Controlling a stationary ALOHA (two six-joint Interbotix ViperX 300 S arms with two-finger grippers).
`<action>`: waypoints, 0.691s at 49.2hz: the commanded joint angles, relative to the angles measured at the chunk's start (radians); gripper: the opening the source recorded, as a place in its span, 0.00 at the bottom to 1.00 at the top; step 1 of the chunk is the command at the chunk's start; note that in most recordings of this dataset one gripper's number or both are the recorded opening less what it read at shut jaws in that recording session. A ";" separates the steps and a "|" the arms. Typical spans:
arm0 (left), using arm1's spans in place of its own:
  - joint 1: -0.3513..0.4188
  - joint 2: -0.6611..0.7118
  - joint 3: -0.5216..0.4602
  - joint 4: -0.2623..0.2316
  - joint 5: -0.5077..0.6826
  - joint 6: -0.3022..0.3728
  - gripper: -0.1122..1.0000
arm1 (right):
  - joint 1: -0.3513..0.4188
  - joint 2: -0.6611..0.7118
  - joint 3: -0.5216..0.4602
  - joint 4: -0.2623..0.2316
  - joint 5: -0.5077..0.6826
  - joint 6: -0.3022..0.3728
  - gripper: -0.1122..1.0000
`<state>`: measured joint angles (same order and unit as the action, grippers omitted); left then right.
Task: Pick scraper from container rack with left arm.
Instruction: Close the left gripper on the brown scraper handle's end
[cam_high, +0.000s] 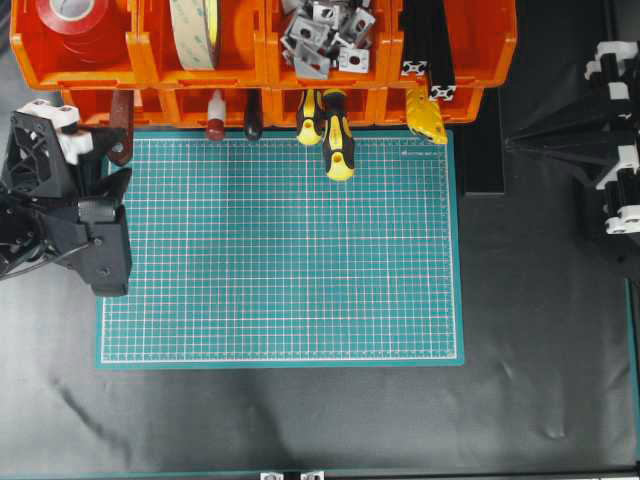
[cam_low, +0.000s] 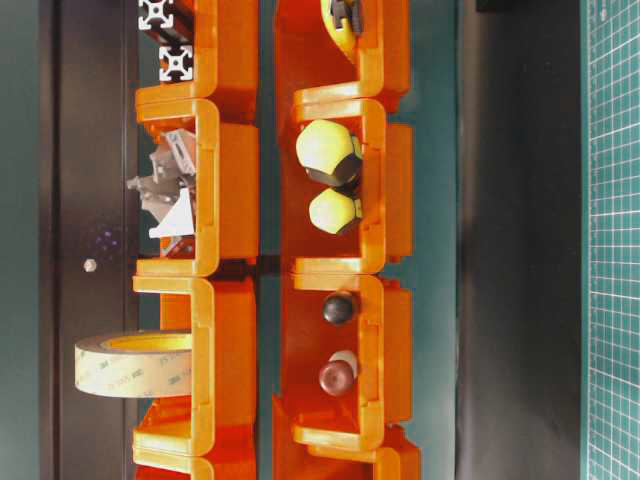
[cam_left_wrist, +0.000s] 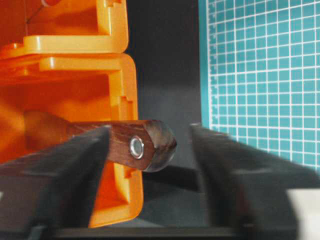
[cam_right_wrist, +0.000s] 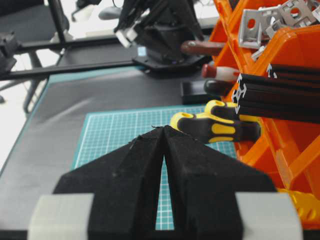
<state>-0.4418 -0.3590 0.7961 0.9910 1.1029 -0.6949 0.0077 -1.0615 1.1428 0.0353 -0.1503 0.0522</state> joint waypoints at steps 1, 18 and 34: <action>0.002 -0.011 -0.026 0.008 0.005 0.002 0.54 | 0.002 0.003 -0.034 0.003 -0.005 0.002 0.11; -0.028 -0.028 -0.109 0.008 0.052 0.058 0.38 | 0.000 -0.012 -0.034 0.003 -0.005 0.000 0.11; -0.091 -0.043 -0.218 0.006 0.175 0.140 0.30 | -0.005 -0.015 -0.029 0.002 -0.008 0.000 0.11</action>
<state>-0.5154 -0.3758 0.6228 0.9925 1.2640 -0.5599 0.0061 -1.0815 1.1428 0.0353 -0.1503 0.0522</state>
